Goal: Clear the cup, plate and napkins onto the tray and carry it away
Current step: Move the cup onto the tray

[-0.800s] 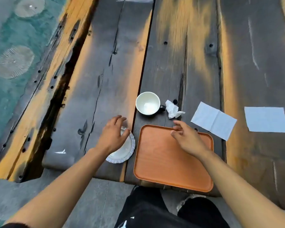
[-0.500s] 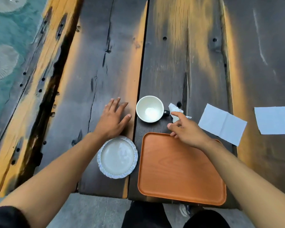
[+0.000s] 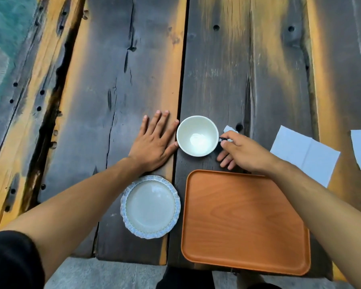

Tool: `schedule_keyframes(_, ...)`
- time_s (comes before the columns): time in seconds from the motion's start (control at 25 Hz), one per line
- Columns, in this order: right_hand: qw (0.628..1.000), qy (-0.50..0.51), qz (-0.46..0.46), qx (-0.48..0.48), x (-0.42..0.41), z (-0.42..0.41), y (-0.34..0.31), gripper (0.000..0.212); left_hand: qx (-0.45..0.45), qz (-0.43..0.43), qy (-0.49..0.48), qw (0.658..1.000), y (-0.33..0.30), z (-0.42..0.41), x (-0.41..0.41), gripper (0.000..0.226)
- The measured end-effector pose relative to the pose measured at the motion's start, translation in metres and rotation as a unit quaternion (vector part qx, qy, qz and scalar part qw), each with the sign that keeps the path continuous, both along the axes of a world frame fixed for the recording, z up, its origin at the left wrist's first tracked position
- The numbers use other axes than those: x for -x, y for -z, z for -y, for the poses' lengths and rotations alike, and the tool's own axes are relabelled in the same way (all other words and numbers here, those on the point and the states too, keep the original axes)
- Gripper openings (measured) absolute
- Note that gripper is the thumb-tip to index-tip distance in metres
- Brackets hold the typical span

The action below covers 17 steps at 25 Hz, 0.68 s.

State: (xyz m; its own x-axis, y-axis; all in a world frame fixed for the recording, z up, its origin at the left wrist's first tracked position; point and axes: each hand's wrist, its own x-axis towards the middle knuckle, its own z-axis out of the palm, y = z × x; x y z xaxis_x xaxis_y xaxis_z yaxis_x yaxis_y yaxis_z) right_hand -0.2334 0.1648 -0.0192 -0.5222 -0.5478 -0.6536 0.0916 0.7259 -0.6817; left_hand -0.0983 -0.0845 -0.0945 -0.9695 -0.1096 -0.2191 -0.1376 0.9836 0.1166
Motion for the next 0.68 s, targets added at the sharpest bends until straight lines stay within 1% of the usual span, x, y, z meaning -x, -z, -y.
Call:
schedule_keyframes(0.08, 1.000, 0.002, 0.012, 0.002, 0.002, 0.001, -0.002, 0.018, 0.007, -0.015, 0.004, 1.000, 0.005, -0.002, 0.000, 0.072)
schedule_keyframes(0.24, 0.999, -0.021, 0.026, -0.009, 0.003, 0.000, -0.002, 0.023, 0.011, -0.043, 0.000, 0.999, 0.010, -0.002, -0.003, 0.068)
schedule_keyframes(0.52, 0.997, -0.057, 0.038, -0.021, -0.003, 0.000, -0.002, 0.030, -0.001, -0.068, -0.015, 0.998, 0.013, -0.001, -0.002, 0.064)
schedule_keyframes(0.68, 0.997, -0.070, -0.006, -0.029, -0.014, -0.002, 0.000, 0.030, -0.024, -0.083, -0.020, 0.996, 0.015, 0.000, -0.003, 0.059)
